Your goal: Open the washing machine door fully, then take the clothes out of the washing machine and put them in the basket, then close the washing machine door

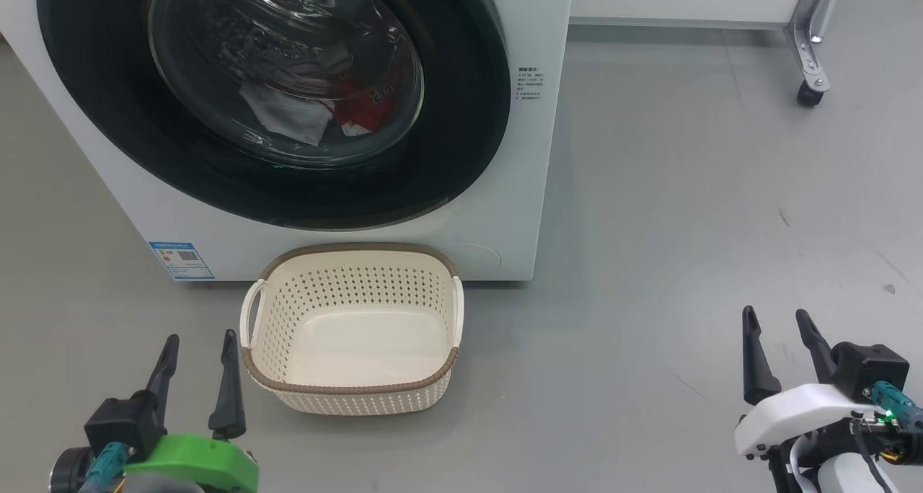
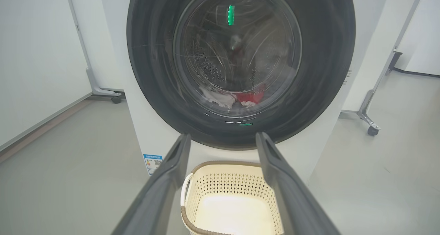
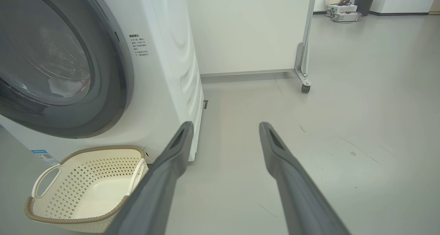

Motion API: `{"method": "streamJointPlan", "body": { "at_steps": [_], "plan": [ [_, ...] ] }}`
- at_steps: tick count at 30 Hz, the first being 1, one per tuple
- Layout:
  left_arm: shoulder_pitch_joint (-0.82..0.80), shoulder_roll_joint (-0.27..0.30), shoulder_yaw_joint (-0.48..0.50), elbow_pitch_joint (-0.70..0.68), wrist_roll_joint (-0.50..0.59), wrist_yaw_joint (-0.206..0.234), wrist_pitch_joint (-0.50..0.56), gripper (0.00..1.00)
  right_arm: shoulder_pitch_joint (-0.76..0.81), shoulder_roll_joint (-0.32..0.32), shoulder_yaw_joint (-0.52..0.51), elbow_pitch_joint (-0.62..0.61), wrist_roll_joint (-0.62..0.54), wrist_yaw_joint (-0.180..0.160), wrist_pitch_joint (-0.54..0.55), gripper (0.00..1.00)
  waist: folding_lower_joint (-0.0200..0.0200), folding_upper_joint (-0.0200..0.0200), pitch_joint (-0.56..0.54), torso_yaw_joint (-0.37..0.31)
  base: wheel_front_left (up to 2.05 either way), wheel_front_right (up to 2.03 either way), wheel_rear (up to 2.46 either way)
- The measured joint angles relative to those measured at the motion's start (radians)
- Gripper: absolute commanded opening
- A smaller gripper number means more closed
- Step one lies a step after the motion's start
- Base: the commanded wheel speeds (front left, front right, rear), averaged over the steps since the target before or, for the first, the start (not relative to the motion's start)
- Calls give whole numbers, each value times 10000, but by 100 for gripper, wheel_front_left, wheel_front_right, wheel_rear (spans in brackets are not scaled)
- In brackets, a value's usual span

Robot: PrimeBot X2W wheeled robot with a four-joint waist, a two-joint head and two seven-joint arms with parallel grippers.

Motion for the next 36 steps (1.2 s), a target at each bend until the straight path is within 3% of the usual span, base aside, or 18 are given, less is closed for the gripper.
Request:
{"method": "streamJointPlan", "body": {
  "at_steps": [15, 36],
  "plan": [
    [2, -15, -247, 901, 88, 0, 0, 100, -100, 44, 88, 163, -6, 31, -77, 100, 0, 0, -57, -55, 0, 0, 0],
    [-194, -31, -272, 1143, 90, 0, 0, 100, -148, 33, 136, 336, -96, 27, -88, 100, 0, 0, 29, -70, 0, 0, 0]
  ]
}}
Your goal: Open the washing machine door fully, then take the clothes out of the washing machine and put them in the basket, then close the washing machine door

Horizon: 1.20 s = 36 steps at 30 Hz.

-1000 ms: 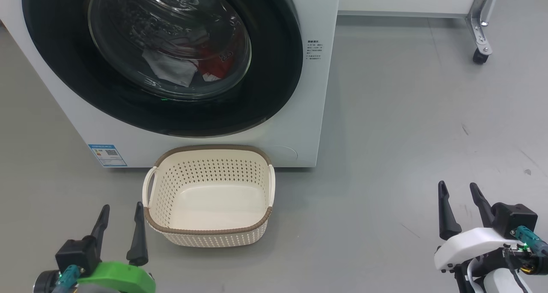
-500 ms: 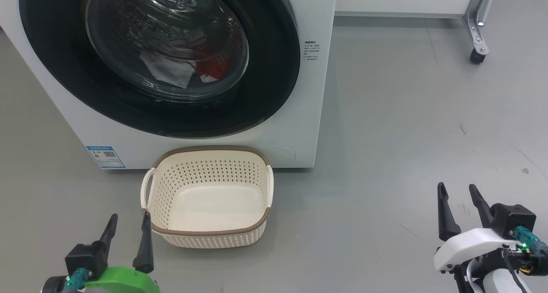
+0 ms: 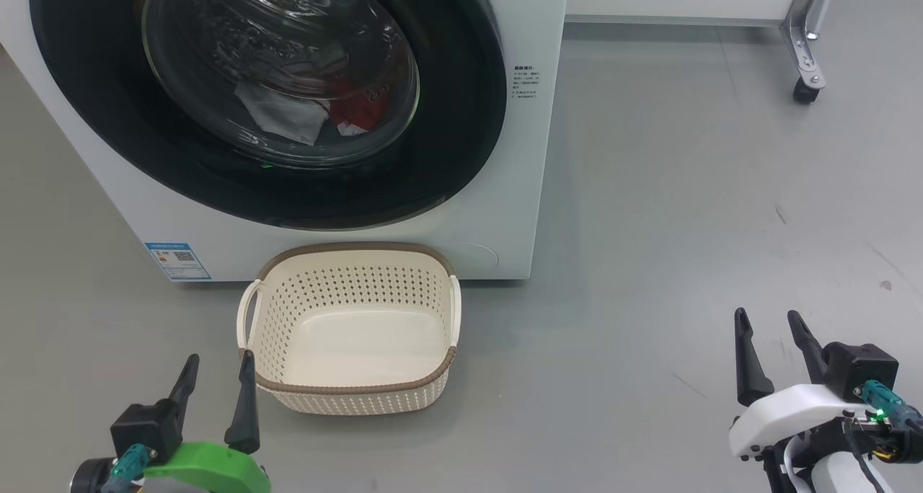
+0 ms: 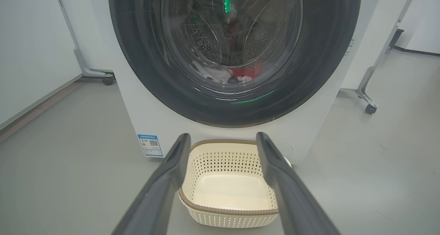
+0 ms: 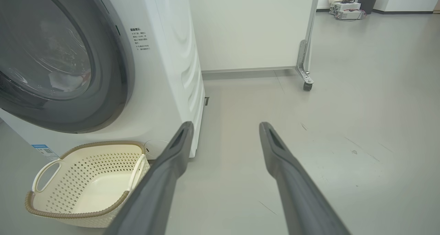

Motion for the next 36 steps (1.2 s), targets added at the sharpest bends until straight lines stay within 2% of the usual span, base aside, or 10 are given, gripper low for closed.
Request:
{"method": "streamJointPlan", "body": {
  "at_steps": [24, 25, 26, 27, 28, 29, 34, 36],
  "plan": [
    [-61, -19, 2, 111, 29, 0, 0, 100, -92, 2, 71, 115, -82, -4, -165, 100, 0, 0, 84, 40, 0, 0, 0],
    [-62, -19, 2, 117, 29, 0, 0, 100, -93, 2, 73, 128, -90, -6, -167, 73, 0, 0, 91, 41, 0, 0, 0],
    [-62, -21, 0, 121, 29, 0, 0, 100, -93, 4, 77, 144, -92, -15, -171, 73, 0, 0, 99, 43, 0, 0, 0],
    [-62, -21, 0, 125, 29, 0, 0, 100, -94, 8, 75, 153, -90, -15, -178, 45, 0, 0, 109, 46, 0, 0, 0],
    [-63, -21, -4, 127, 29, 0, 0, 100, -95, 19, 71, 153, -90, -17, -190, 9, 0, 0, 120, 50, 0, 0, 0],
    [-64, -21, -8, 127, 29, 0, 0, 100, -100, 42, 58, 151, -86, -25, -226, 0, 0, 0, 133, 55, 0, 0, 0],
    [-181, -27, -65, 111, 29, 0, 0, 100, -219, 311, -291, 2, 267, -46, -259, 0, 0, 0, 294, 104, 0, 0, 0],
    [-322, -27, -61, 86, 29, 0, 0, 100, -435, 568, -616, -173, 878, -40, -332, 0, 0, 0, 449, 148, 0, 0, 0]
  ]
}}
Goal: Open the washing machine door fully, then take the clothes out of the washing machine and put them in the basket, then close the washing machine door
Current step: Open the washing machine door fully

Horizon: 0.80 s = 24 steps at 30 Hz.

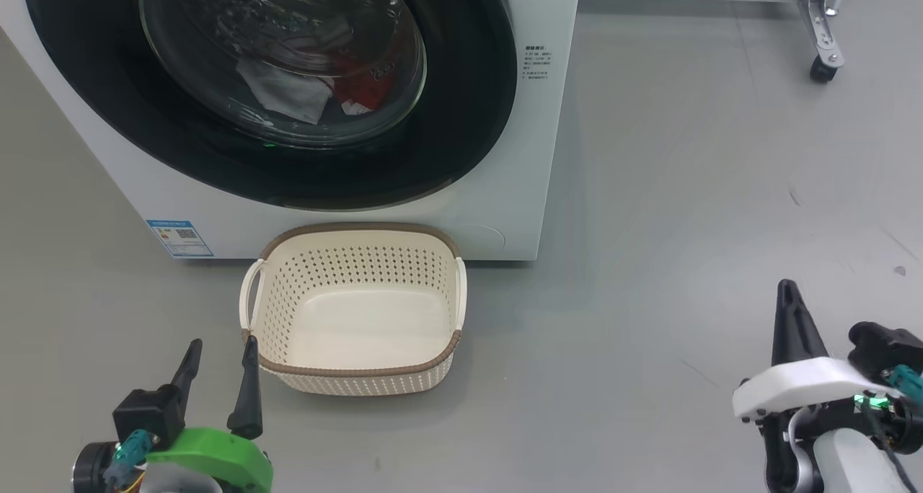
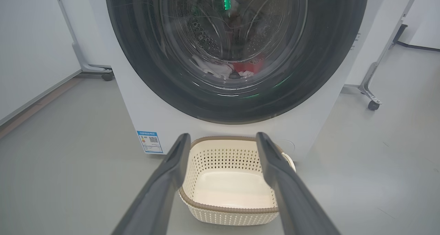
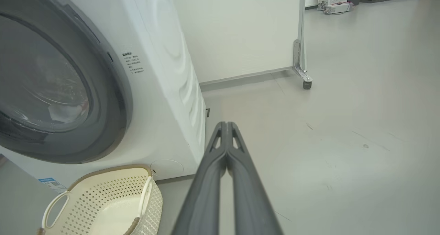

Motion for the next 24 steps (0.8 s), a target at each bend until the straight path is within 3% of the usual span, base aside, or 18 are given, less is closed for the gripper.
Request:
{"method": "streamJointPlan", "body": {
  "at_steps": [4, 10, 19, 24],
  "plan": [
    [-81, -4, -42, -46, 0, 0, 0, 100, -300, 508, -644, -238, 1639, 196, -6, 0, 0, 0, 256, 65, 0, 0, 0],
    [-437, -13, -238, -213, 0, 0, 0, 100, -935, 566, -1400, -541, 3871, 539, 362, 0, 0, 0, 731, 243, 0, 0, 0],
    [-872, -25, -558, -313, -46, -10, 0, 100, -2532, 468, -1730, -911, 6013, 548, 1718, 0, 0, 0, 1491, 584, 0, 0, 0],
    [-1165, -38, -700, -401, -167, -10, 0, 100, -3684, 420, -1741, -1321, 6696, 368, 2477, 0, 0, 0, 2010, 832, 0, 0, 0]
  ]
}}
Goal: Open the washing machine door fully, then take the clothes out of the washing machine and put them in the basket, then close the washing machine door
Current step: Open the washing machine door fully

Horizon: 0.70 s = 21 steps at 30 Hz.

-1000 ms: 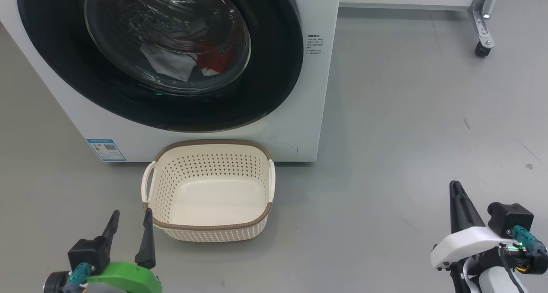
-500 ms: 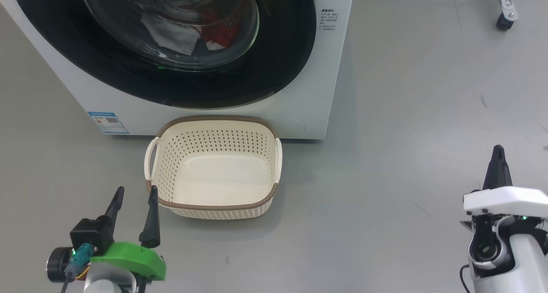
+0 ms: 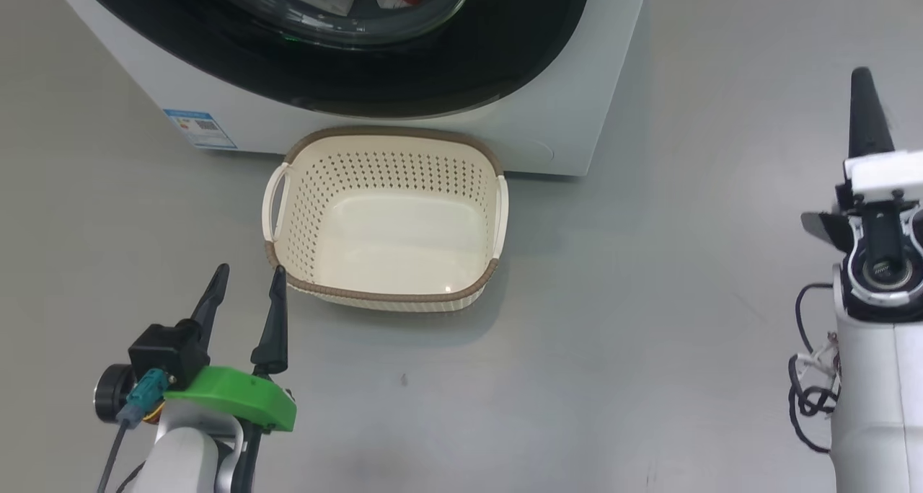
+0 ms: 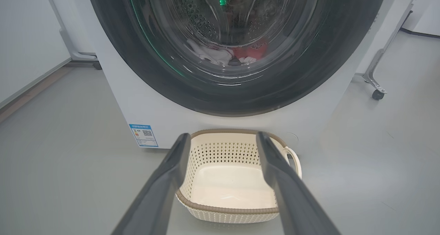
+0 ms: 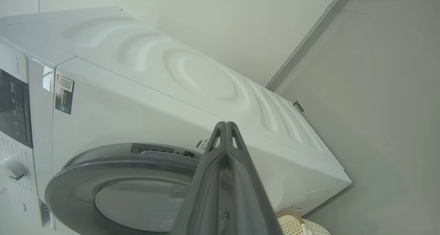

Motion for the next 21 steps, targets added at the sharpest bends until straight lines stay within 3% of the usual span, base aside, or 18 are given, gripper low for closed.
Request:
{"method": "streamJointPlan", "body": {
  "at_steps": [13, 21],
  "plan": [
    [-719, -40, -397, -144, -326, 0, 0, 100, -2369, -579, 46, -364, 130, -640, 1436, 0, 0, 0, 1279, 718, 0, 0, 0],
    [-1115, -63, -608, -161, -600, 0, 0, 100, -3472, -640, 59, -182, 591, -802, 2128, 0, 0, 0, 1891, 1178, 0, 0, 0]
  ]
}}
